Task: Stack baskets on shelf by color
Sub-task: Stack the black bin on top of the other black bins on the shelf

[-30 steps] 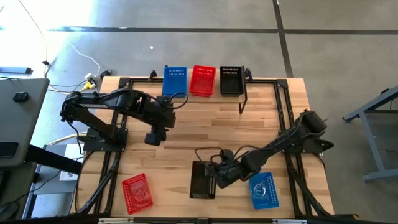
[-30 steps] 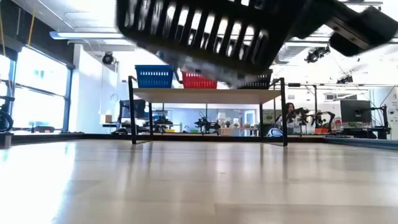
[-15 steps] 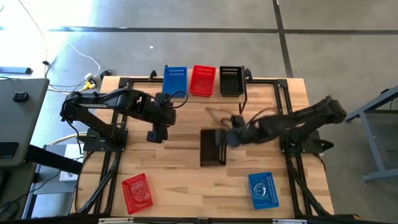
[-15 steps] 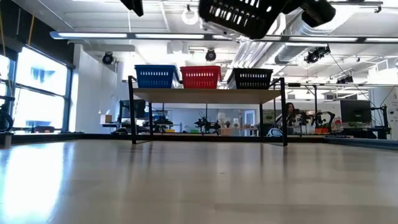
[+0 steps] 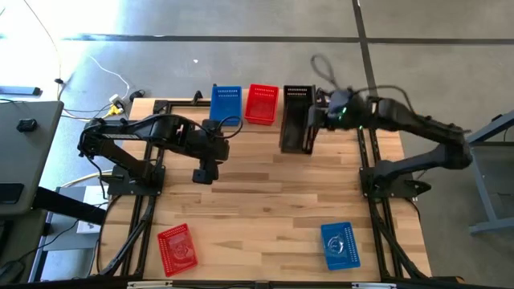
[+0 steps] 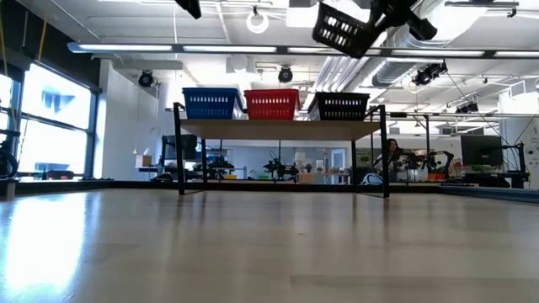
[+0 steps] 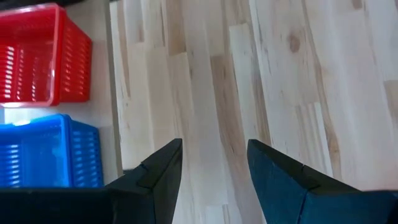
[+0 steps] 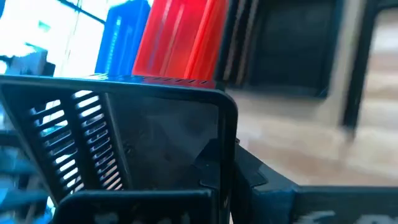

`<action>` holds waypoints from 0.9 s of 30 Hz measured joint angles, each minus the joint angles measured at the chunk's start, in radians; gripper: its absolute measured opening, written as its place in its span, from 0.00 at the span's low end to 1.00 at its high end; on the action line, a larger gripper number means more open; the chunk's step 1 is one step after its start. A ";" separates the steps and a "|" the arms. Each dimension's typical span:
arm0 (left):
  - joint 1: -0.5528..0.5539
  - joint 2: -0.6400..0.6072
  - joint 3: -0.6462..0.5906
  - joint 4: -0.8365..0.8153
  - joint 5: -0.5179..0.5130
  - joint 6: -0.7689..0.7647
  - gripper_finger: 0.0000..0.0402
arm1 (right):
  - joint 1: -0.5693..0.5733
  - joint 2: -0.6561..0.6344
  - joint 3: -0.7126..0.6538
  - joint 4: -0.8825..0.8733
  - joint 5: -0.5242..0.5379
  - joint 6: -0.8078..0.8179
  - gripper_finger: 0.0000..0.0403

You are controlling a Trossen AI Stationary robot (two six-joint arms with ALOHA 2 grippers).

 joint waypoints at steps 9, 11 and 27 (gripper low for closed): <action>0.000 0.000 0.000 0.031 -0.002 -0.010 0.42 | -0.339 -0.009 0.000 0.036 -0.219 -0.180 0.00; 0.000 0.000 0.000 0.031 -0.002 -0.011 0.42 | -0.385 -0.008 0.000 0.068 -0.250 -0.202 0.00; 0.000 0.000 0.000 0.031 -0.002 -0.011 0.42 | -0.565 0.281 0.476 -0.178 -0.330 -0.435 0.00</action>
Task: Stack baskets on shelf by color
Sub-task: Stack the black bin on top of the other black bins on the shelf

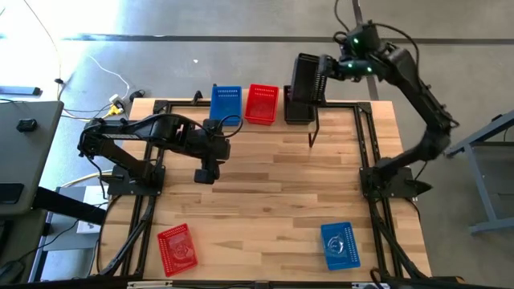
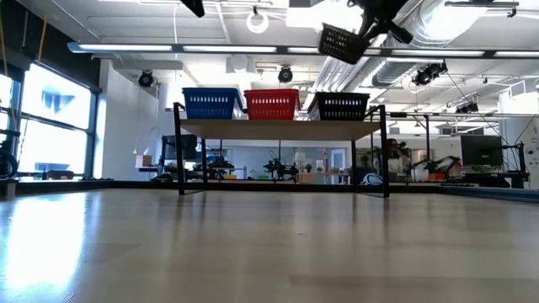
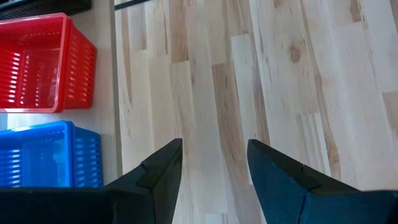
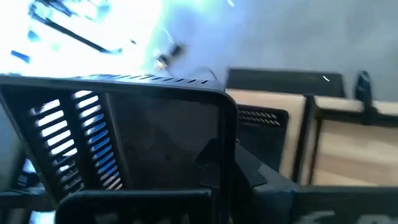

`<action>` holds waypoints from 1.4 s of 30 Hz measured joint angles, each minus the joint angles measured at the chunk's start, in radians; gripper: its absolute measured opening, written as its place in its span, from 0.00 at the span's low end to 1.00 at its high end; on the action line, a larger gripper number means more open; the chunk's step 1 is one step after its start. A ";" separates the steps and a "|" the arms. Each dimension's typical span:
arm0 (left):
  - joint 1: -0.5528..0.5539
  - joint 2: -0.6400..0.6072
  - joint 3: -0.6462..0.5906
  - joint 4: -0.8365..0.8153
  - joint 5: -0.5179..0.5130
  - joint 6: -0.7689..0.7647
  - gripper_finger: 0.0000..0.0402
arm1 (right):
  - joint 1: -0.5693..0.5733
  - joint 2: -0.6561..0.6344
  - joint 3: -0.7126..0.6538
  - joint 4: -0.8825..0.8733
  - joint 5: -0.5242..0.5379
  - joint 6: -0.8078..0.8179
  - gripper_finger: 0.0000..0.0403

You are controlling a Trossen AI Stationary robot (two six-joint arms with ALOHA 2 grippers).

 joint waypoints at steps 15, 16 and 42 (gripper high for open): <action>0.000 0.000 0.000 -0.001 0.000 0.000 0.42 | 0.010 0.268 0.254 -0.298 -0.050 -0.055 0.00; 0.000 0.000 0.000 -0.001 0.000 0.000 0.42 | 0.010 0.273 0.254 -0.299 -0.050 -0.054 0.00; 0.000 0.000 0.000 -0.001 0.001 0.000 0.42 | 0.014 0.420 0.254 -0.384 0.009 -0.066 0.00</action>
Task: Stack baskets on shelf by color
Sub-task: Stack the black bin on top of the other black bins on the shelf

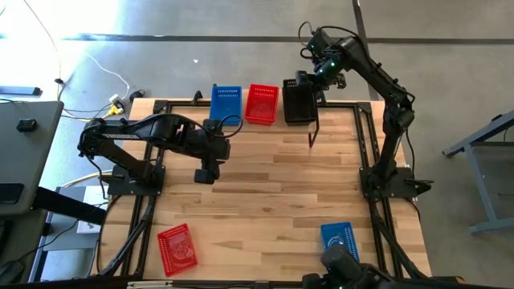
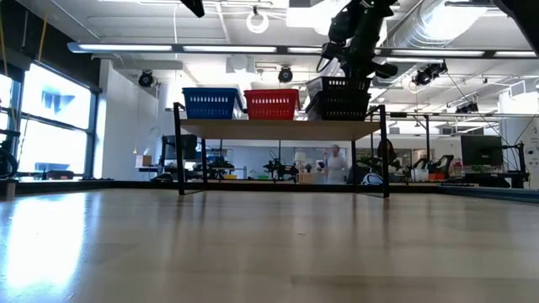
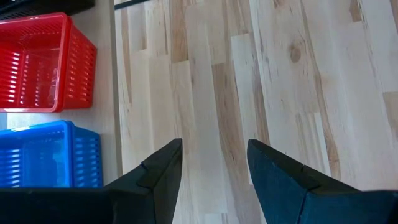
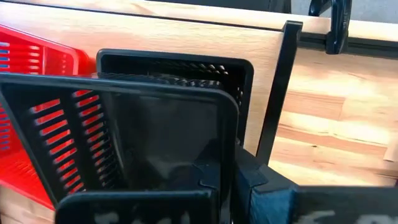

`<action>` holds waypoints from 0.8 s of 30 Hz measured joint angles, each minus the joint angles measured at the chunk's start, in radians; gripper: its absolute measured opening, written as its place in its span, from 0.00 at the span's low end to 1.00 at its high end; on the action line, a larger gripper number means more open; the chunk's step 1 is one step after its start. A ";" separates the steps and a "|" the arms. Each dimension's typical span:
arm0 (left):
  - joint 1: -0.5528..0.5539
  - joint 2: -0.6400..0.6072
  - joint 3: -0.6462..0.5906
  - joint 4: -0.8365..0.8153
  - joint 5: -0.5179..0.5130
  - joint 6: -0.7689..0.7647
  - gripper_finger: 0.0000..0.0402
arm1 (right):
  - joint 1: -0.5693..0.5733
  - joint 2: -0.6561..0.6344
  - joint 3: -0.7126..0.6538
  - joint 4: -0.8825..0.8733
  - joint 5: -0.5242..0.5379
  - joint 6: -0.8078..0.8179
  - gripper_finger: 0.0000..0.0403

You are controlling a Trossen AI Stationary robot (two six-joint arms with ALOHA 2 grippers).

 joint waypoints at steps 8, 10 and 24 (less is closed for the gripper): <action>0.000 0.000 0.000 0.000 0.000 0.003 0.42 | -0.001 0.003 0.000 0.002 0.025 -0.016 0.00; 0.000 0.000 0.000 0.000 0.000 0.003 0.42 | -0.001 0.003 0.000 0.004 0.048 -0.035 0.00; 0.000 0.000 0.000 0.000 0.000 0.003 0.42 | -0.010 0.001 0.000 0.042 0.034 -0.068 0.24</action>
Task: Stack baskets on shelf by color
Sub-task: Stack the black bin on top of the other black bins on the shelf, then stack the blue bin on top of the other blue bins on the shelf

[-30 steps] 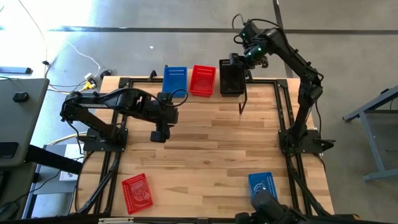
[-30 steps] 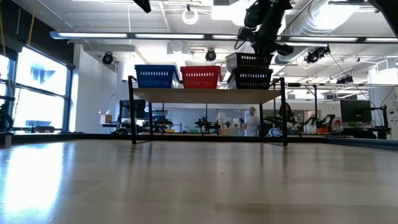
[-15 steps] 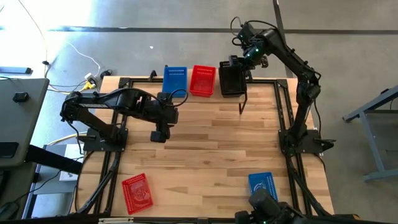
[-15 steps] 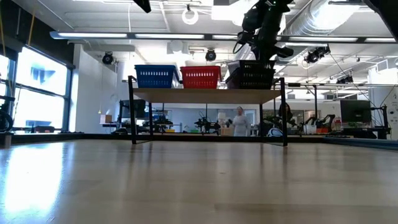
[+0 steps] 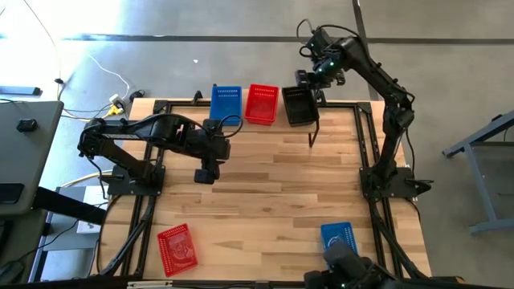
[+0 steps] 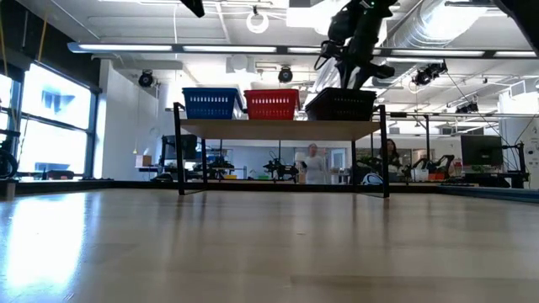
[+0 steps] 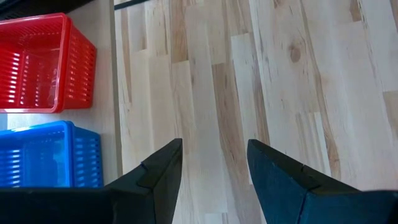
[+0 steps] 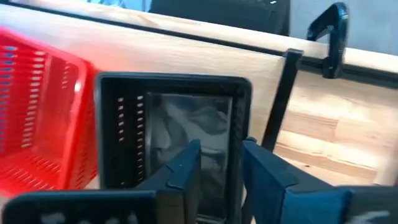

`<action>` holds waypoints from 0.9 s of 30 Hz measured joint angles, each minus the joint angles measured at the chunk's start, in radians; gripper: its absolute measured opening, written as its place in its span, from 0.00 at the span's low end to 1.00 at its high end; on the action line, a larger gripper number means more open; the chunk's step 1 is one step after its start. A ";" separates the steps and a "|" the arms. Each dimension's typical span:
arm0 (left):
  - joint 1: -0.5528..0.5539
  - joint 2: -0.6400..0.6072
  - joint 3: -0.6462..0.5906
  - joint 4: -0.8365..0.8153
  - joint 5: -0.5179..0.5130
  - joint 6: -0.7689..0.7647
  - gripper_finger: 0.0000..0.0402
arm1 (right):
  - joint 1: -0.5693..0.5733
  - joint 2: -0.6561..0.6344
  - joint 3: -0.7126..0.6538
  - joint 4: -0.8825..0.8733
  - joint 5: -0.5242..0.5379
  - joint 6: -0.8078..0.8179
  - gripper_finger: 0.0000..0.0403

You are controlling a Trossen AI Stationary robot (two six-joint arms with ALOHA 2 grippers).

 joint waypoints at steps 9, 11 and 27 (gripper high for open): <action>0.000 0.000 0.000 -0.030 0.000 -0.042 0.42 | 0.003 -0.039 0.052 -0.009 -0.069 -0.047 0.28; 0.000 0.000 0.000 -0.048 0.003 -0.059 0.42 | 0.032 -0.058 0.061 -0.030 -0.069 -0.072 0.28; -0.018 -0.148 -0.233 0.008 0.085 -0.210 0.42 | 0.410 -0.140 0.051 -0.142 0.075 -0.076 0.28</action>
